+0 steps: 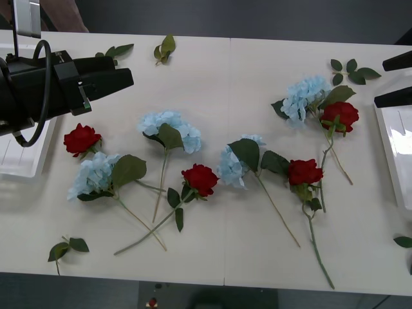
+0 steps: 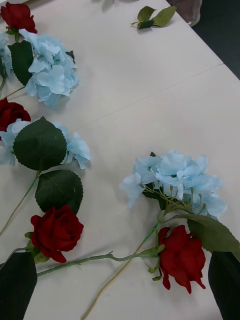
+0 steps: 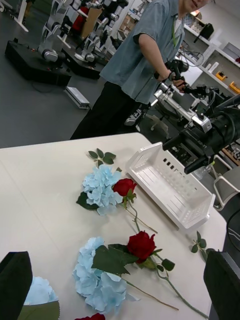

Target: Put the red flowers into the right box and the blue flowers into the left box

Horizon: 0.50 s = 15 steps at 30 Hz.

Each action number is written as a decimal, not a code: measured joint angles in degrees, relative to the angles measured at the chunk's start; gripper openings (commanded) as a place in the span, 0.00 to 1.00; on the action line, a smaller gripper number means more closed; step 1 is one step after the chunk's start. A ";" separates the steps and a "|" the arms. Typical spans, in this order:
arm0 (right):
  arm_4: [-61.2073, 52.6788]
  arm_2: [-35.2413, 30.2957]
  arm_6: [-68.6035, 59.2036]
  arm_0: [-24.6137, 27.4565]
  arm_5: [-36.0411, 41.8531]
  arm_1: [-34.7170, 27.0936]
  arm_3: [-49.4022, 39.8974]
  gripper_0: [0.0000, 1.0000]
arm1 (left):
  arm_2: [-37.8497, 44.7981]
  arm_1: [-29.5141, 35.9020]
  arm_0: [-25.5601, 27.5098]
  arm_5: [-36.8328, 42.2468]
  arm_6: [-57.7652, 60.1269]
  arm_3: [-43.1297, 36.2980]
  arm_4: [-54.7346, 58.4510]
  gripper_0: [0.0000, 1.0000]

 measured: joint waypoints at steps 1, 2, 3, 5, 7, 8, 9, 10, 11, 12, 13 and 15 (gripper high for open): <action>0.00 0.00 0.00 0.00 0.00 0.00 0.00 1.00 | -0.06 -0.04 0.11 0.01 0.00 0.09 0.00 1.00; 0.00 0.00 0.00 0.00 0.00 0.00 0.00 1.00 | -0.31 -0.20 0.59 0.01 0.00 0.37 0.00 1.00; 0.00 -0.01 0.00 0.02 0.00 0.00 0.00 1.00 | -0.66 -0.44 1.27 0.00 0.00 0.75 0.04 1.00; 0.00 -0.02 0.00 0.02 0.00 0.00 0.00 1.00 | -1.00 -0.90 2.54 0.00 0.00 1.25 0.80 1.00; 0.02 0.03 0.00 0.50 0.03 0.21 0.08 1.00 | -0.97 -1.01 3.33 -0.01 0.00 1.63 2.32 1.00; 0.03 0.06 0.00 1.08 0.02 0.50 0.08 1.00 | -0.97 -0.97 3.47 -0.01 0.01 1.88 2.85 1.00; 0.05 0.09 0.00 1.61 0.02 0.78 0.08 1.00 | -0.96 -0.87 3.48 -0.01 0.03 2.06 3.04 1.00; 0.10 0.16 0.00 2.01 0.02 0.93 0.08 1.00 | -0.96 -0.67 3.47 -0.02 0.18 2.13 3.03 1.00; 0.22 0.30 0.00 2.30 0.01 0.95 0.08 1.00 | -0.96 -0.26 3.46 -0.03 0.96 2.13 2.93 1.00; 0.39 0.48 0.00 2.45 -0.05 0.95 0.08 1.00 | -0.96 0.27 3.45 -0.03 2.16 2.13 2.57 1.00; 0.62 0.72 0.00 2.49 -0.17 0.95 0.08 1.00 | -0.96 0.90 3.42 -0.03 4.00 2.12 1.87 1.00; 0.89 1.14 0.00 2.49 -0.25 0.95 0.08 1.00 | -0.96 2.18 3.27 -0.03 8.93 2.12 -0.01 1.00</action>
